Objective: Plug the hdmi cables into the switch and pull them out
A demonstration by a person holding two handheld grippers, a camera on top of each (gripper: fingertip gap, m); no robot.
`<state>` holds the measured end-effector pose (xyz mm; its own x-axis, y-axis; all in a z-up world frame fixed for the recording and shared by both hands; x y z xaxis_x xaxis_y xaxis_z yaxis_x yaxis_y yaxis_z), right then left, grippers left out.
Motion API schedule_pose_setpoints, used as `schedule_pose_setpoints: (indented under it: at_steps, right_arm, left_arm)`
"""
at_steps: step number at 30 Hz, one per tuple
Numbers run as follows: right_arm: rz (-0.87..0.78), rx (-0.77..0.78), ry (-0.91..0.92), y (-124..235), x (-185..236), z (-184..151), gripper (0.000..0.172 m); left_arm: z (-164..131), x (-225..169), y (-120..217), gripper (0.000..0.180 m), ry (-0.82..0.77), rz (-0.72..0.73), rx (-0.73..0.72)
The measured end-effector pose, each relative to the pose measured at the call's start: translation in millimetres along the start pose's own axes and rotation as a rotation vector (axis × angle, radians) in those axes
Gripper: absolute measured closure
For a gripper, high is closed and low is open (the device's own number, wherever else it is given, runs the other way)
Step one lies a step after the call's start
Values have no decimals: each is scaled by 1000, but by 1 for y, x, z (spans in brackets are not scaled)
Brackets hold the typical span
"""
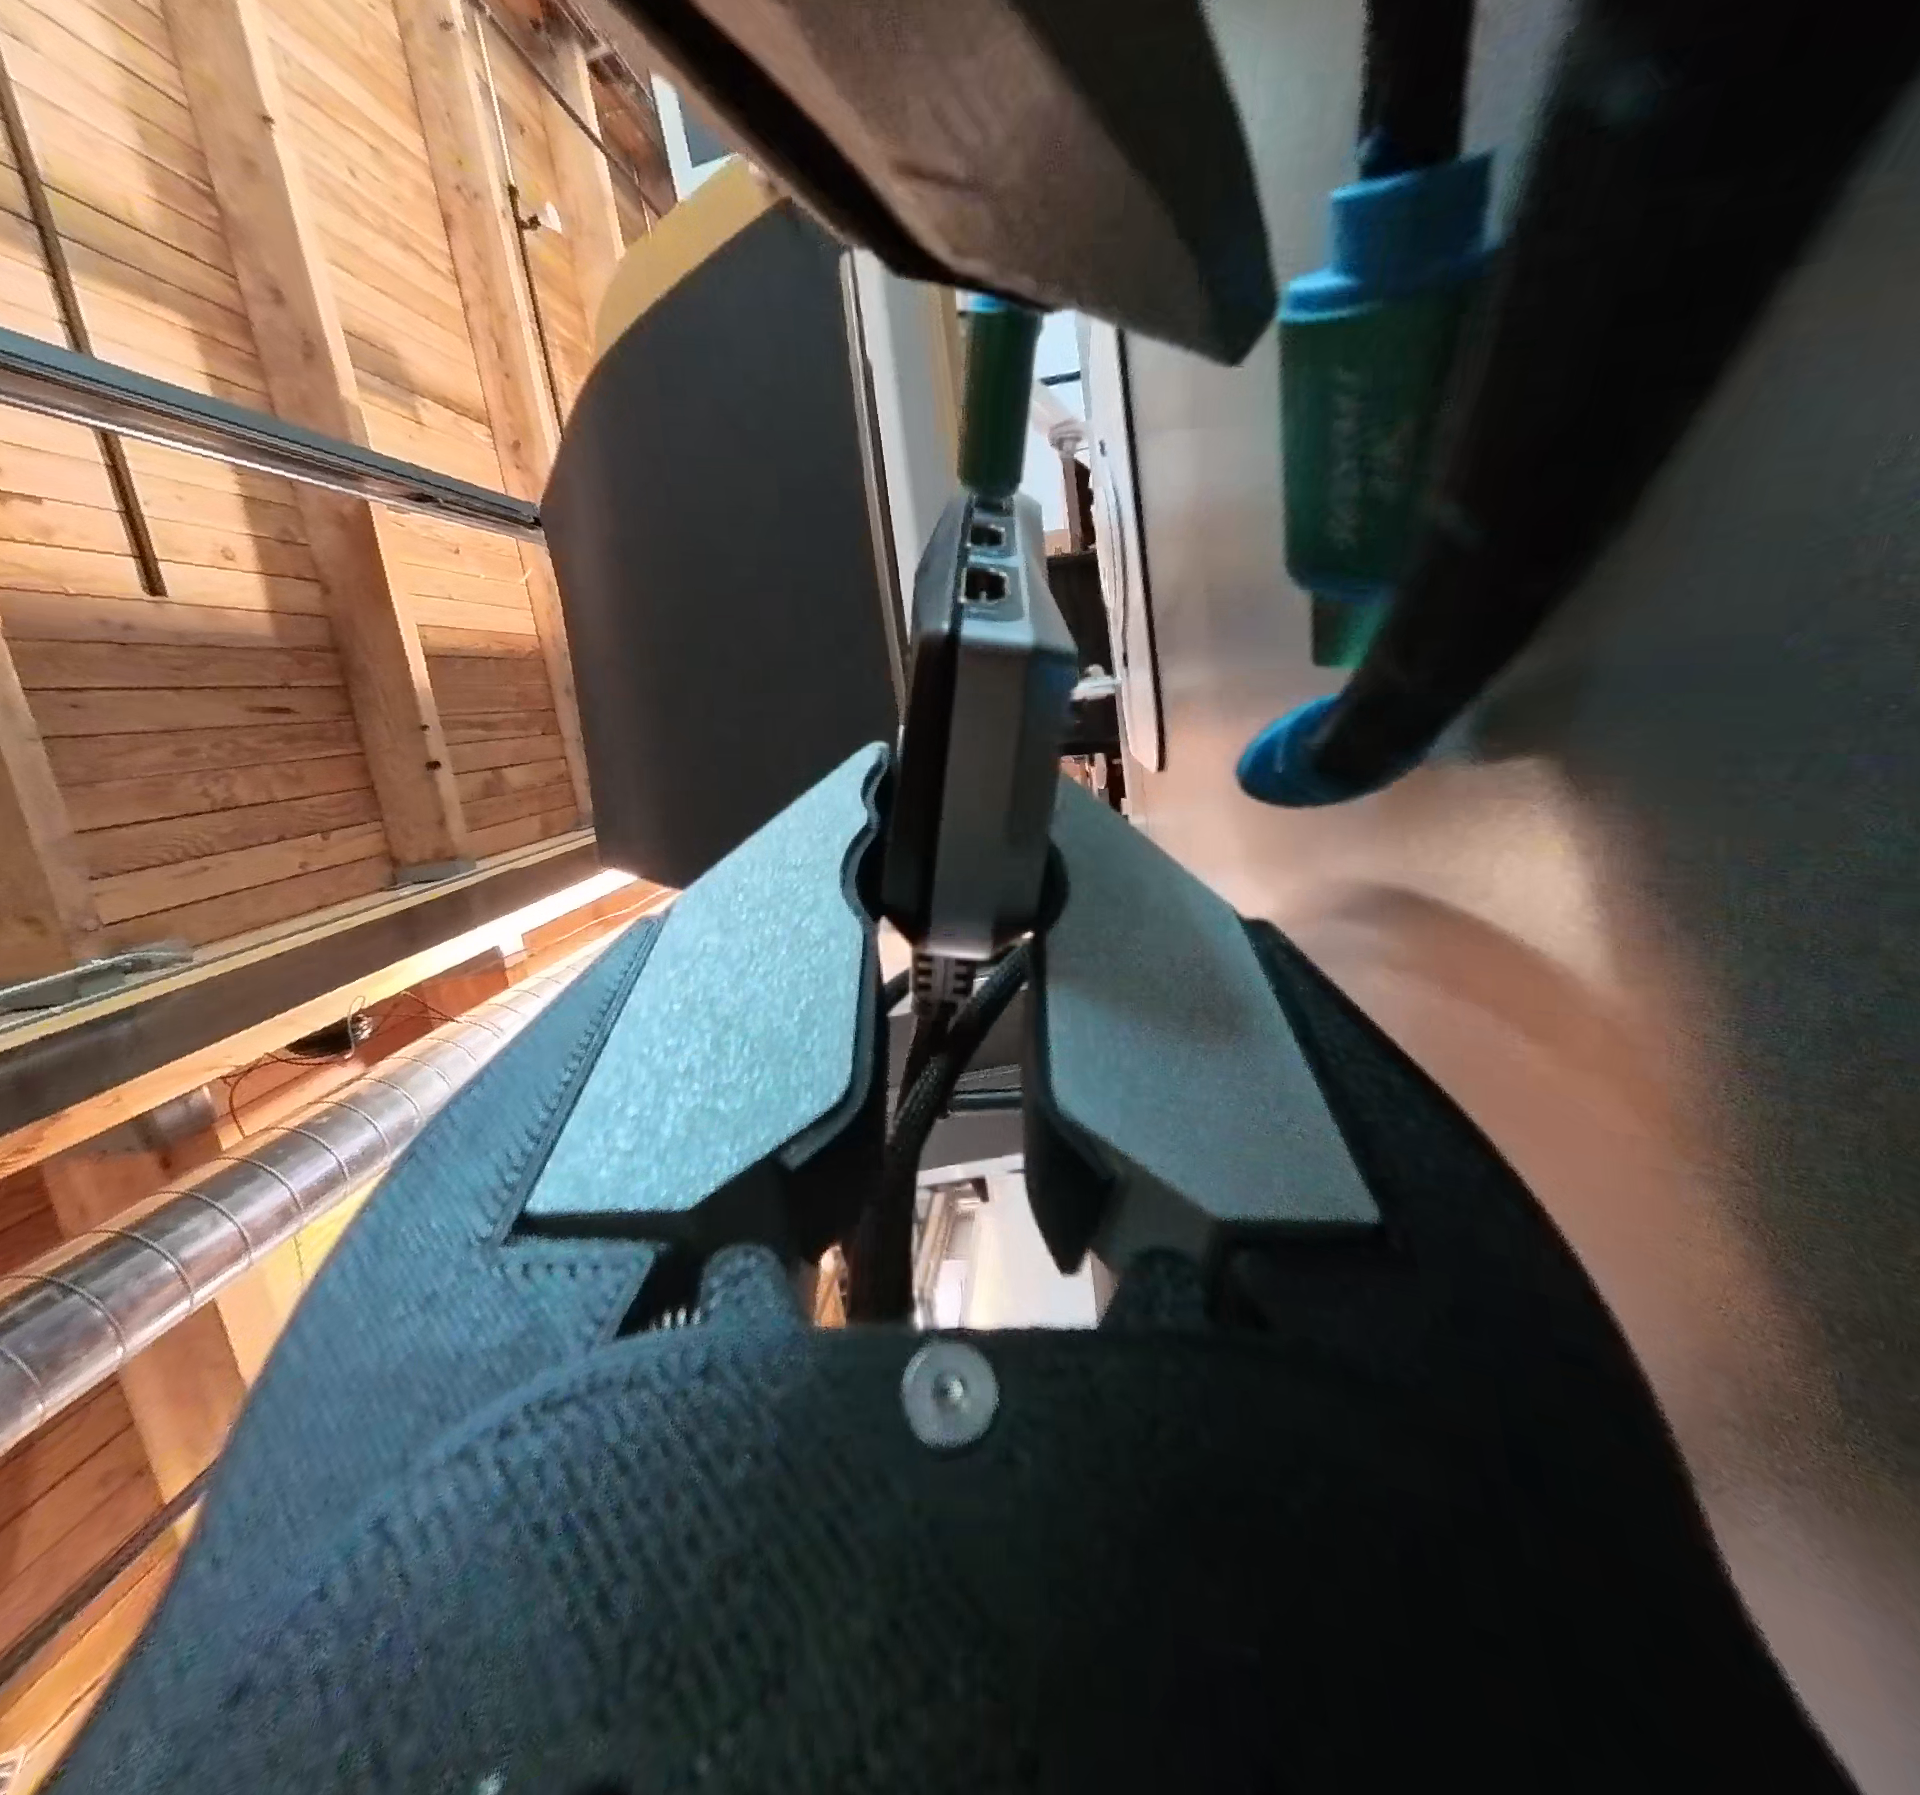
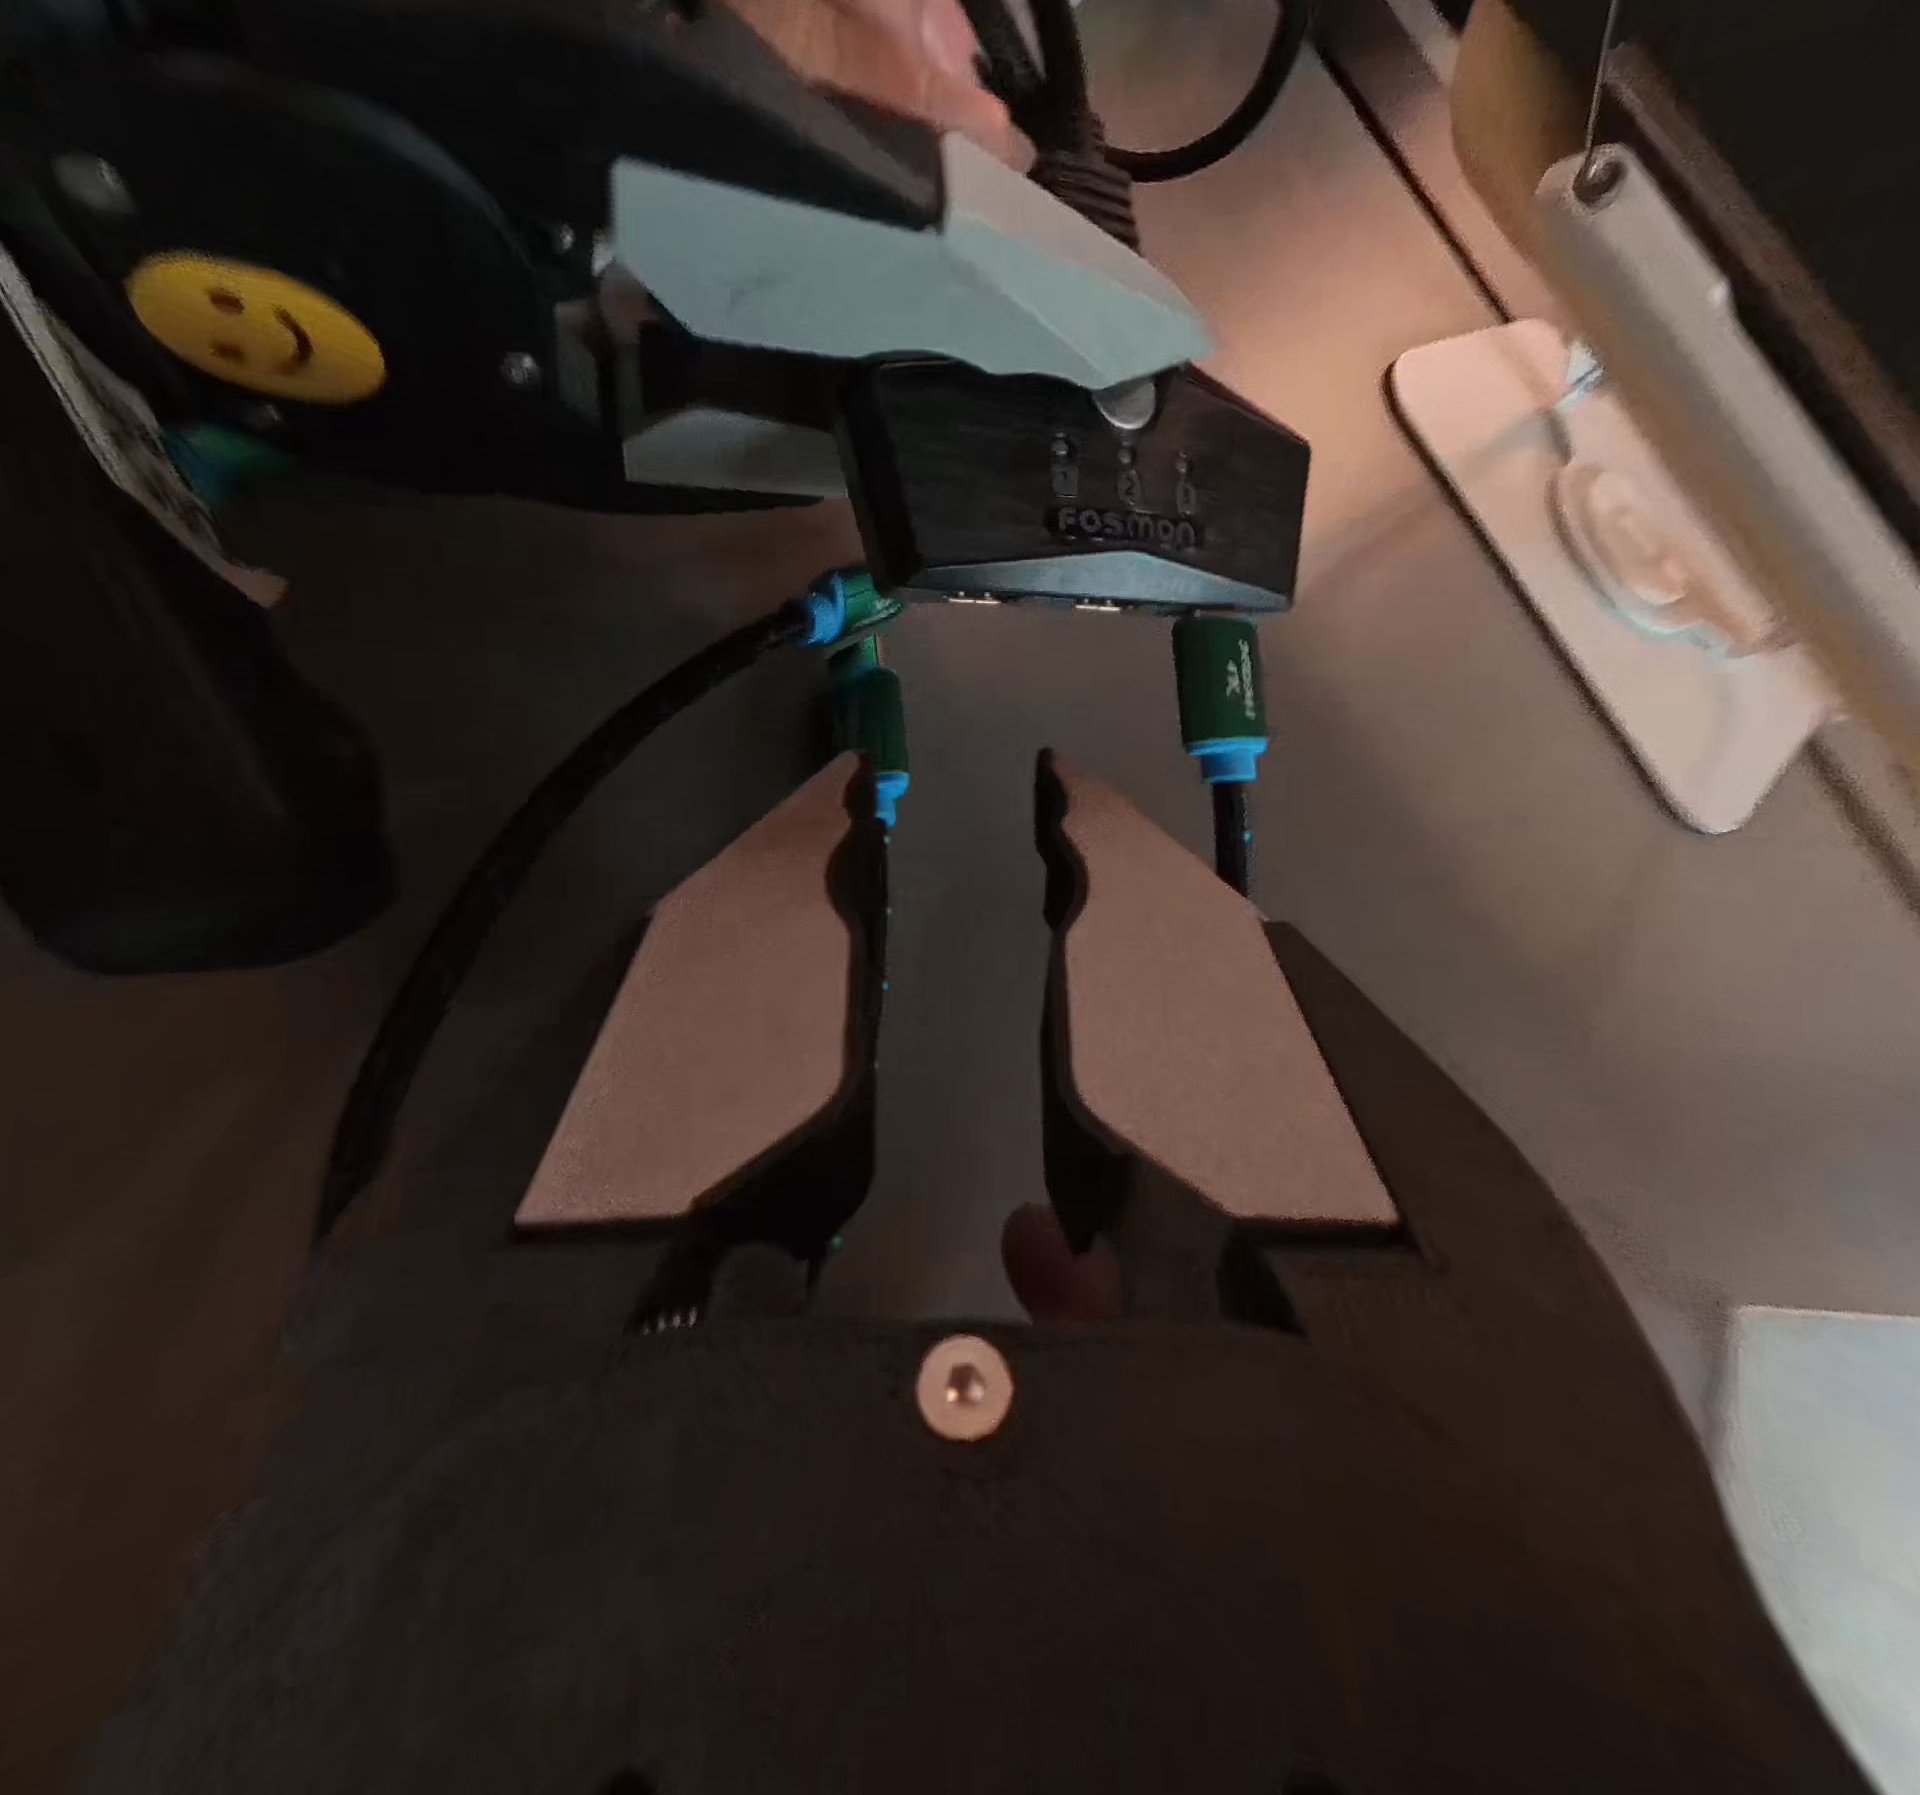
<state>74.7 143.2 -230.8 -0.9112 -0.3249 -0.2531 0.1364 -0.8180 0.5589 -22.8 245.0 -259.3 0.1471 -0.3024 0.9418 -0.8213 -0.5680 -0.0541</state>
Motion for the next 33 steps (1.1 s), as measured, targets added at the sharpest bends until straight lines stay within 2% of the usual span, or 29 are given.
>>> schedule_pose_setpoints:
  at_steps: [3, 5, 8, 10, 12, 13, 15, 16, 18, 20, 23, 27, 30, 33]
  right_arm:
    - [70, 11, -174, 0, -9, 2, 135]
    - [135, 21, -196, -1, -6, 4, 129]
    - [106, 13, -7, 1, 8, 6, 138]
    - [106, 51, 114, -1, 15, 6, 151]
    - [102, 100, 189, -6, 13, 6, 139]
    - [94, 107, 225, -9, 12, 7, 139]
    - [108, 151, 267, -15, 9, 5, 140]
    - [112, 153, 266, -18, 7, 5, 149]
    - [117, 152, 264, -23, 6, 5, 155]
    - [131, 152, 252, -25, 4, 6, 156]
    - [91, 217, 138, -23, -9, 7, 156]
    - [114, 88, -94, 15, -27, 6, 157]
    - [240, -56, -316, 44, -39, 3, 164]
    - [272, -119, -436, 49, -51, -6, 164]
  left_arm:
    - [0, -2, -1, 160, 6, -23, -8]
    - [1, -4, -2, 160, 6, -44, -14]
    - [4, -6, -1, 160, 4, -65, -35]
    - [4, -6, -2, 160, 15, -75, -41]
    - [4, -6, -2, 160, 29, -84, -43]
    - [3, -6, -2, 160, 37, -89, -45]
    - [3, -6, -2, 160, 50, -97, -46]
    - [3, -6, -2, 160, 54, -99, -45]
    - [4, -6, -2, 160, 64, -104, -47]
    - [3, -6, -2, 159, 70, -106, -48]
    - [2, -5, -3, 159, 77, -92, -38]
    - [-2, 0, -5, 159, 85, -53, 0]
    - [-2, 2, -6, 159, 80, -40, 15]
    - [1, 1, -6, 159, 72, -49, 11]
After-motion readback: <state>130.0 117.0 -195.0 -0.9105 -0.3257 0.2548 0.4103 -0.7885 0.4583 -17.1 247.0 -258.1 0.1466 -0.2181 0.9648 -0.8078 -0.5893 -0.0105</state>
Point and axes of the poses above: each gripper's, where its closed fingertips meet, y back along the fingers, z out of its top, x = y × z across the jaws, the point moved 10 cm from there along y, back along the fingers, and after that the axes turned 9 degrees about -y, right-handed, at the moved point
